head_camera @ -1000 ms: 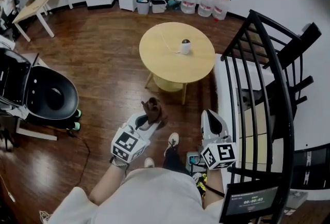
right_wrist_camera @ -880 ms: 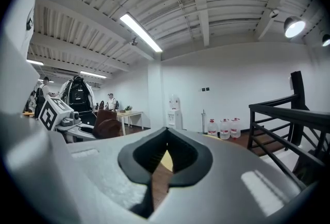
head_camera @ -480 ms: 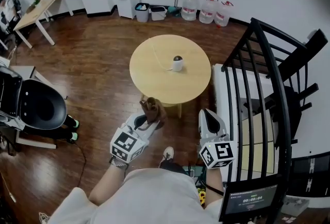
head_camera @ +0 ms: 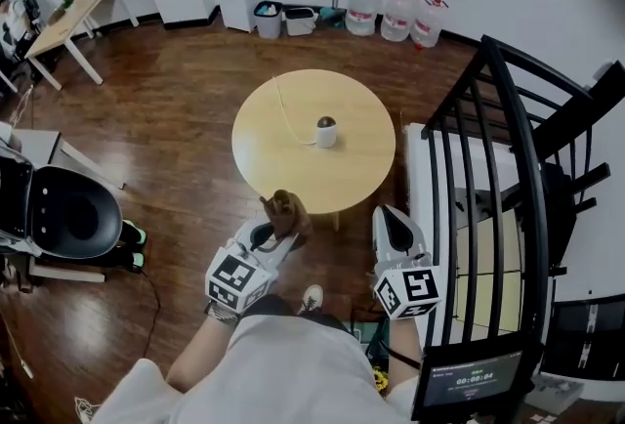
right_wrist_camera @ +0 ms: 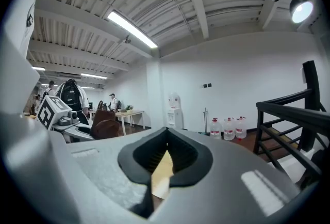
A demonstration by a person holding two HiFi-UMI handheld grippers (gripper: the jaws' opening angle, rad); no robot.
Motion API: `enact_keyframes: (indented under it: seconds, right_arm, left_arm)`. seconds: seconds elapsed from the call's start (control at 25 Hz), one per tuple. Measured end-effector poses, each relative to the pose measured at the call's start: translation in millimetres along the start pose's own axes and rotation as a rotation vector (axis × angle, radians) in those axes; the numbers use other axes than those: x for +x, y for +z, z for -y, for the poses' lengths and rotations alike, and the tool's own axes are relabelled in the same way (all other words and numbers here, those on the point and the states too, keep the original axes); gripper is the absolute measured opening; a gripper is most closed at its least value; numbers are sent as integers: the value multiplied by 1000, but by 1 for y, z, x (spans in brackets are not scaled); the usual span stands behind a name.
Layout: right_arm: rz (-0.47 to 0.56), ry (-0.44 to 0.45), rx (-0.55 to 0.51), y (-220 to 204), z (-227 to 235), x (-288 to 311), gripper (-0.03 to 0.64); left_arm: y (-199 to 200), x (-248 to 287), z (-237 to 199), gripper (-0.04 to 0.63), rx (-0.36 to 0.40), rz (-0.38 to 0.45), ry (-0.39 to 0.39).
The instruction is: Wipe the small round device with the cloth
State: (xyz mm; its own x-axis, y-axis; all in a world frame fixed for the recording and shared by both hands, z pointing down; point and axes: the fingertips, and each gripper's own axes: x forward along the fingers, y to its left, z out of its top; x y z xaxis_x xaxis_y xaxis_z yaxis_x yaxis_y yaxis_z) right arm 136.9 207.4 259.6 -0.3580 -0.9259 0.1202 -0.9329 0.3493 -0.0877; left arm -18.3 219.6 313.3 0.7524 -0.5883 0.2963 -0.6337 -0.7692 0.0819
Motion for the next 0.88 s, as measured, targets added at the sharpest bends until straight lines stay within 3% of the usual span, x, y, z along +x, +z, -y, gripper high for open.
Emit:
enact_keyframes:
  seconds: [0.32,0.88]
  right_arm:
    - [-36,-3,4,-8,3,33,2]
    - [-125,-83,-4,-23,21,131,2]
  left_arm:
    - [0,14,-38,83,-18,-15,5]
    - [9,79,-126,83,4,-51,-96]
